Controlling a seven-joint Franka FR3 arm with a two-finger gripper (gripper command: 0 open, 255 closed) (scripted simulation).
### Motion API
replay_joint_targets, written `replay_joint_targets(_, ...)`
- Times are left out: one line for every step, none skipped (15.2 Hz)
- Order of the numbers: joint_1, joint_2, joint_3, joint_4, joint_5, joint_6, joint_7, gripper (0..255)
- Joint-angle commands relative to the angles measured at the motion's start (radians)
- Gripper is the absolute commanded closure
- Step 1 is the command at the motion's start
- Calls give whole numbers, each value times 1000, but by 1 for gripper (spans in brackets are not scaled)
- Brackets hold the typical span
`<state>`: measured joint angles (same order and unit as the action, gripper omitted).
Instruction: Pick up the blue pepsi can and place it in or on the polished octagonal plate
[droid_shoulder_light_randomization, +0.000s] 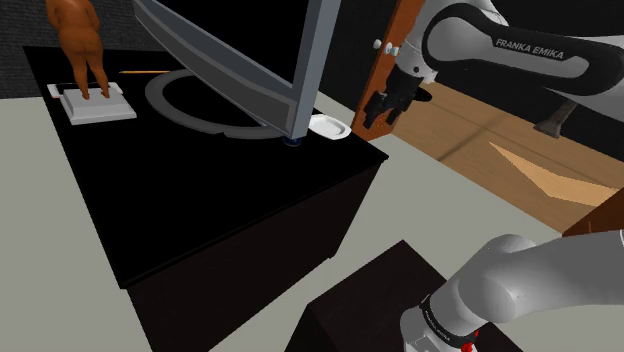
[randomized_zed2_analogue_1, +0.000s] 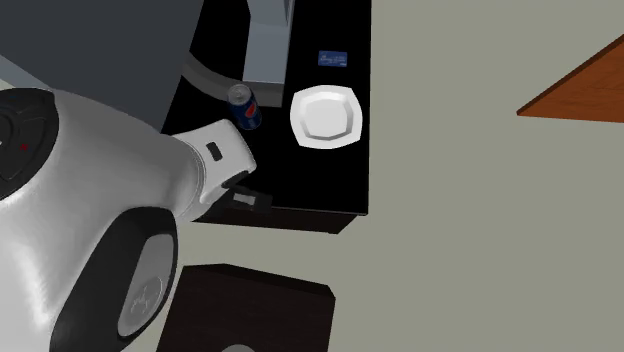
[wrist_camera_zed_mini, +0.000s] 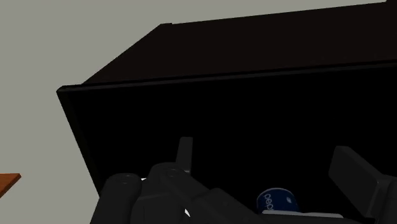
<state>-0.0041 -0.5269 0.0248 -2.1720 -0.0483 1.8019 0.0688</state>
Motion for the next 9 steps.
replay_joint_targets(3,78,4,45,14,31,15,0)
replay_joint_targets(5,114,8,66,21,44,23,0)
replay_joint_targets(8,150,11,89,28,57,32,0)
replay_joint_targets(10,186,14,112,35,69,40,0)
replay_joint_targets(12,223,17,137,41,79,48,0)
replay_joint_targets(14,260,20,163,48,89,56,0)
replay_joint_targets(17,296,23,191,54,97,63,0)
replay_joint_targets(19,334,26,220,60,105,71,0)
replay_joint_targets(21,371,29,250,65,111,78,0)
